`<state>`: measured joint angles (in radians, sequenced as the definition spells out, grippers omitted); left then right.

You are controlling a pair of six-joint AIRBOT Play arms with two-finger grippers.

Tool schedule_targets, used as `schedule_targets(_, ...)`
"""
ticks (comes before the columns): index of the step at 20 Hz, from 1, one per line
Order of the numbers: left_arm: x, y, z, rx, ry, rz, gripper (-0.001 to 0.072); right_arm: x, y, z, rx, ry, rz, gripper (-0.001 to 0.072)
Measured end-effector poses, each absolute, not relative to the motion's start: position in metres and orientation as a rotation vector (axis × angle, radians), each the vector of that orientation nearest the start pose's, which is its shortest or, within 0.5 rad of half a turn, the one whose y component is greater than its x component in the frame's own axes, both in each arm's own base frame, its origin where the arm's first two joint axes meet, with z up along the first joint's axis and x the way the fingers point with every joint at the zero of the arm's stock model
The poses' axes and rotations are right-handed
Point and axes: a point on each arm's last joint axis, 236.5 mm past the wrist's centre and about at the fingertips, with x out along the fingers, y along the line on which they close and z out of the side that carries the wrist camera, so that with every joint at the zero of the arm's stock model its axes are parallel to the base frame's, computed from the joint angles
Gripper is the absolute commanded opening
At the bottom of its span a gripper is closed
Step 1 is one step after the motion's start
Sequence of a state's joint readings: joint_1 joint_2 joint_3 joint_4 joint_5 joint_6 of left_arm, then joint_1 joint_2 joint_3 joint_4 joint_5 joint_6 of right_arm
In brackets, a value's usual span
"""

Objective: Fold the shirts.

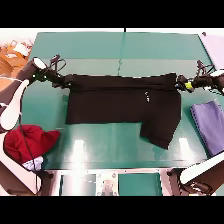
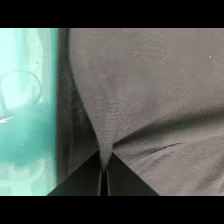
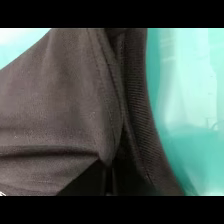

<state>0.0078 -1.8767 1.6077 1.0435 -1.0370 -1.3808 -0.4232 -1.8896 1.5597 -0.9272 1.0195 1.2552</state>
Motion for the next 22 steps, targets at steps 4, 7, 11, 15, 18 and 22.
schedule_targets(4, 0.511, -0.105, -0.067, -0.388, 1.292, -0.341, 0.0597, 0.518, -0.099, -0.067, 0.625, 1.124, 0.097, 0.0326)
schedule_targets(7, 0.488, -0.103, -0.057, -0.424, 1.404, -0.356, 0.0595, 0.504, -0.113, -0.047, 0.630, 1.161, 0.080, 0.0194)
schedule_targets(11, 0.455, -0.093, -0.043, -0.477, 1.565, -0.342, 0.0032, 0.469, -0.139, -0.021, 0.676, 1.211, 0.018, 0.0022)
schedule_targets(15, 0.421, -0.098, -0.030, -0.431, 1.688, -0.347, 0.0032, 0.408, -0.142, -0.013, 0.747, 1.292, -0.037, 0.0021)
schedule_targets(18, 0.395, -0.104, -0.013, -0.309, 1.693, -0.338, 0.0032, 0.343, -0.137, -0.021, 0.790, 1.353, -0.125, 0.0022)
schedule_targets(22, 0.349, -0.111, 0.014, -0.230, 1.593, -0.351, 0.0033, 0.263, -0.117, -0.049, 0.857, 1.385, -0.273, 0.0499)
